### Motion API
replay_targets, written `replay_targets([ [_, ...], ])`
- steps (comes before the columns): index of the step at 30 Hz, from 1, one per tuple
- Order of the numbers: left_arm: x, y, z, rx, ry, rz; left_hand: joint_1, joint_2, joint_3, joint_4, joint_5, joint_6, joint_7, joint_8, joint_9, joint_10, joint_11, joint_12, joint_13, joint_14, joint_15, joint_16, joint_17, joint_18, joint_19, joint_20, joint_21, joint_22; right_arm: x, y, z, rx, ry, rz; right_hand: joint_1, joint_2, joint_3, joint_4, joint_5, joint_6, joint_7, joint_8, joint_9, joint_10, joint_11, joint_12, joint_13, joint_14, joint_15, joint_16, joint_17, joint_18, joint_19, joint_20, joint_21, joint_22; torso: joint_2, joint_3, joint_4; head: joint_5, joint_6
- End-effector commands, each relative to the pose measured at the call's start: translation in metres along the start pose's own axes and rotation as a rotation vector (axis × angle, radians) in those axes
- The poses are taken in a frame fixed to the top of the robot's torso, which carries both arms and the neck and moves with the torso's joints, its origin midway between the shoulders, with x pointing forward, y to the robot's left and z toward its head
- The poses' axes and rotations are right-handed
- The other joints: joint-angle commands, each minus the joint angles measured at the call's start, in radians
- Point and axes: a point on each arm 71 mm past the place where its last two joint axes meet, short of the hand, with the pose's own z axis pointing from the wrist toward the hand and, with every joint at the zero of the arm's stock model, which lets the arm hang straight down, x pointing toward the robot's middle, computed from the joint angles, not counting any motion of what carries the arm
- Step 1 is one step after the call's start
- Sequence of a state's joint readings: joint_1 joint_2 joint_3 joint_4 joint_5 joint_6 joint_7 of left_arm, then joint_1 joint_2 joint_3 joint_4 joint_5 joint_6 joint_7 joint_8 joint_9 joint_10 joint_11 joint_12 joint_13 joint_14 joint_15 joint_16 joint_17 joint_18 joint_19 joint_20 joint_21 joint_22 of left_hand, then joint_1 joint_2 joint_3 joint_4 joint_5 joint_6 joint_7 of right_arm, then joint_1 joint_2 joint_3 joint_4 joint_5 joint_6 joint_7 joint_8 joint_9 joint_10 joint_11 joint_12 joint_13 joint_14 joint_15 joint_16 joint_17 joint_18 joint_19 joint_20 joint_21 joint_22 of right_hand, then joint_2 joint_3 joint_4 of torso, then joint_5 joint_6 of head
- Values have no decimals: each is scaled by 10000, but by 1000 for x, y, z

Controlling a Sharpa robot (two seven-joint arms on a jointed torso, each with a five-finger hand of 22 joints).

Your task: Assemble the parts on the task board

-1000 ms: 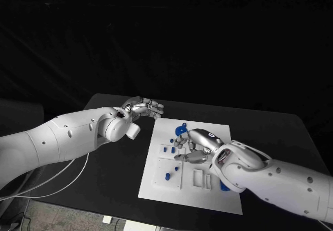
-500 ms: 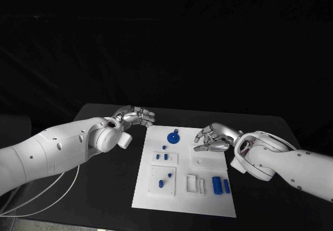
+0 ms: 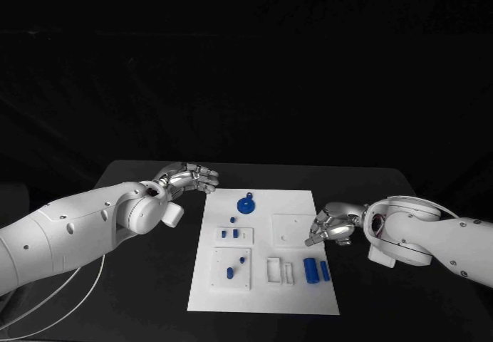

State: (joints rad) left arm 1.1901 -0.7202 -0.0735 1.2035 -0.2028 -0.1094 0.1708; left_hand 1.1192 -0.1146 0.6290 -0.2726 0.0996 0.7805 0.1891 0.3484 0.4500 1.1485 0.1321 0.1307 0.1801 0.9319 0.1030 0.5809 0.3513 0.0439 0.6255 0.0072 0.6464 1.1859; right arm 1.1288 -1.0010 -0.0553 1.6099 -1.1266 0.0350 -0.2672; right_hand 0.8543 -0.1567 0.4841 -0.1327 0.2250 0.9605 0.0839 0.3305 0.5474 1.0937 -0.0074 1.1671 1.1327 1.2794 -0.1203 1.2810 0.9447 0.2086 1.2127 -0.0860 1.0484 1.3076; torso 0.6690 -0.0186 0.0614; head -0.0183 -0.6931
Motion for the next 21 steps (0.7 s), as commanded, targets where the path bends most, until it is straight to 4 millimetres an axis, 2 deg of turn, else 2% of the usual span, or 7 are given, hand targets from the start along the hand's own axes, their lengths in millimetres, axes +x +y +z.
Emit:
replay_targets([
  [1, 4, -2, -1, 351, 449, -102, -90, -43, -84, 22, -52, -63, 7, 36, -14, -105, 2, -65, 17, 25, 33, -47, 29, -67, 28, -11, -74, 17, 1, -9, -5, 1632, -259, 132, -131, 167, -178, -131, 129, 196, 112, 75, 88, 174, -98, 169, 189, -25, -46, 22, 67, 532, -64, -44, 81, 234, -81, 14, -26, -101, -89],
  [4, 2, 0, -3, 323, 444, -110, -134, -55, -118, 33, -44, -71, 11, 37, -16, -110, 5, -68, 18, 21, 37, -66, 51, -70, 23, -7, -84, 26, 12, -8, -12, 2287, 606, 1245, -185, 521, -145, -207, 582, 302, 62, 137, 199, 604, -133, 522, 566, -13, -88, 6, 119, 532, -71, -65, 139, 226, -104, 32, -27, -121, -159],
  [5, 2, 0, -3, 311, 441, -111, -154, -58, -137, 35, -41, -73, 11, 38, -17, -111, 6, -69, 19, 21, 38, -74, 60, -71, 20, -6, -88, 30, 12, -8, -13, 2375, 572, 1041, -221, 550, -42, -166, 342, 293, 57, 129, 218, 612, -137, 530, 590, -7, -86, -4, 128, 532, -81, -63, 140, 217, -105, 40, -25, -112, -172],
  [8, 4, 0, -3, 420, 668, -158, -257, -40, -329, -12, 125, -98, 15, 48, -23, -124, 9, -76, 28, 17, 42, -137, 150, -67, 6, -3, -117, 71, 11, -11, -11, 2628, 379, 290, -286, -42, 1411, 454, -1202, 299, 73, 70, 358, 616, -156, 474, 645, 57, -70, -82, 199, 532, -50, -48, 166, 185, -119, 54, -29, -130, -210],
  [9, 6, 0, -3, 463, 816, -175, -275, -60, -370, -29, 141, -102, 16, 51, -24, -129, 11, -79, 30, 9, 45, -152, 163, -68, -1, -1, -124, 78, 11, -13, -11, 2680, 232, 29, -318, -205, 1633, 574, -1328, 296, 70, 55, 387, 629, -141, 471, 663, 74, -65, -92, 218, 532, -27, -39, 192, 192, -129, 50, -28, -143, -221],
  [14, 9, -1, -4, 583, 1105, -189, -497, -177, -850, -118, 420, -120, 15, 78, -25, -157, 18, -96, 41, -30, 68, -268, 292, -71, -58, 20, -187, 138, 19, -16, -11, 2887, 652, -360, -237, -461, 2148, 602, -1711, 316, 76, 0, 470, 566, -108, 362, 638, 108, -62, -146, 280, 532, -42, 8, 267, 198, -108, 31, -27, -121, -271],
  [21, 7, -1, -5, 710, 983, -174, -609, -169, -1076, -99, 425, -126, 14, 90, -31, -155, 16, -97, 51, -41, 77, -333, 368, -67, -69, 32, -234, 160, 30, -16, -4, 2988, 992, -522, -525, -524, 2343, 943, -1759, 141, 151, -178, 426, 493, -55, 288, 636, 120, -4, -191, 326, 532, -82, 56, 294, 191, -106, 20, -21, -134, -362],
])
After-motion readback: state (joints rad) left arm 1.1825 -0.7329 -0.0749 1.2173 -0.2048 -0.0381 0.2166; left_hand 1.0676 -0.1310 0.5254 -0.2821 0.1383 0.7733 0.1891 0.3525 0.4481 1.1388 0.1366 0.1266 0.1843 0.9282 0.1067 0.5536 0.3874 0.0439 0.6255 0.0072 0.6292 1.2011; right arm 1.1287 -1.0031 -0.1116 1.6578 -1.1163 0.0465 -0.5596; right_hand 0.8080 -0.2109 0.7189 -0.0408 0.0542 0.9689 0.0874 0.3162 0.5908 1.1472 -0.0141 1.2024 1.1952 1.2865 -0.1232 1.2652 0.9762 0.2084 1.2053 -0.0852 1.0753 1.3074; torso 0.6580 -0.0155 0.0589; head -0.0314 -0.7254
